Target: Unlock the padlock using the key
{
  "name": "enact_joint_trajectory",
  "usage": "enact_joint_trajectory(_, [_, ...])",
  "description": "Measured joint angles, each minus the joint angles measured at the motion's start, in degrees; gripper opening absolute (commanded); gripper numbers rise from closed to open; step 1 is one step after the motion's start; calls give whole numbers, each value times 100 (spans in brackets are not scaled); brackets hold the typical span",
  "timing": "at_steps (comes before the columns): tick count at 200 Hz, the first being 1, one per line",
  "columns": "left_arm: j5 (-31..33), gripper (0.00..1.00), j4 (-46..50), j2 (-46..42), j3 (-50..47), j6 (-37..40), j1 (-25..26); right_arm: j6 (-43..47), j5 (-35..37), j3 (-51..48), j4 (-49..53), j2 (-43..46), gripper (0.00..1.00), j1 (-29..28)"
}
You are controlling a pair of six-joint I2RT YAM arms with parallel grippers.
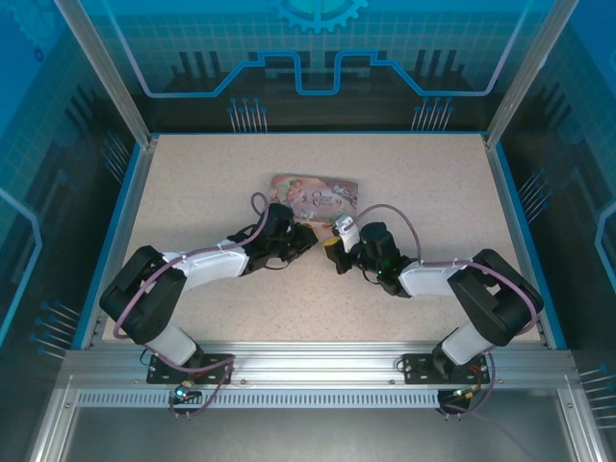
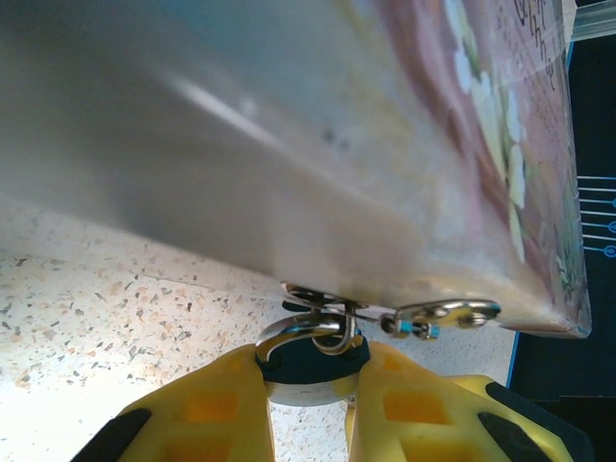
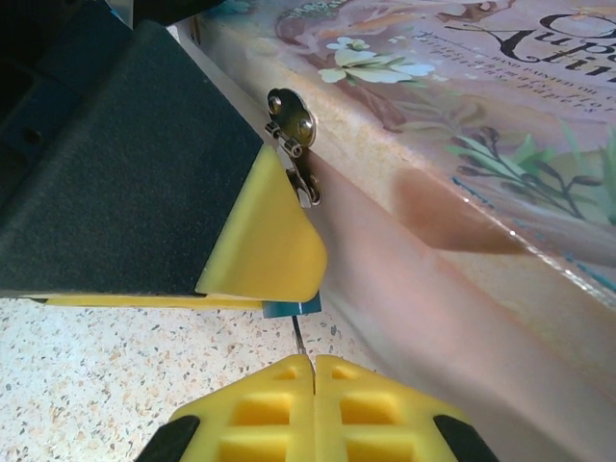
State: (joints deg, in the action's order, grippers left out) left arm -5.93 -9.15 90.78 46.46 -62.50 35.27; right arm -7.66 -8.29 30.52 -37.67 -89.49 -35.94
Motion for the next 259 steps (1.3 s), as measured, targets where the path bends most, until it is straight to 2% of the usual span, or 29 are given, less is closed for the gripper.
enact_joint_trajectory(151, [142,4,-20,2,-28,-363,-2,-435,-129,-205,-852,-380,0,26])
enact_joint_trajectory(259, [105,4,-350,-13,-90,-514,0,-981,-1062,-273,-1508,-632,0,511])
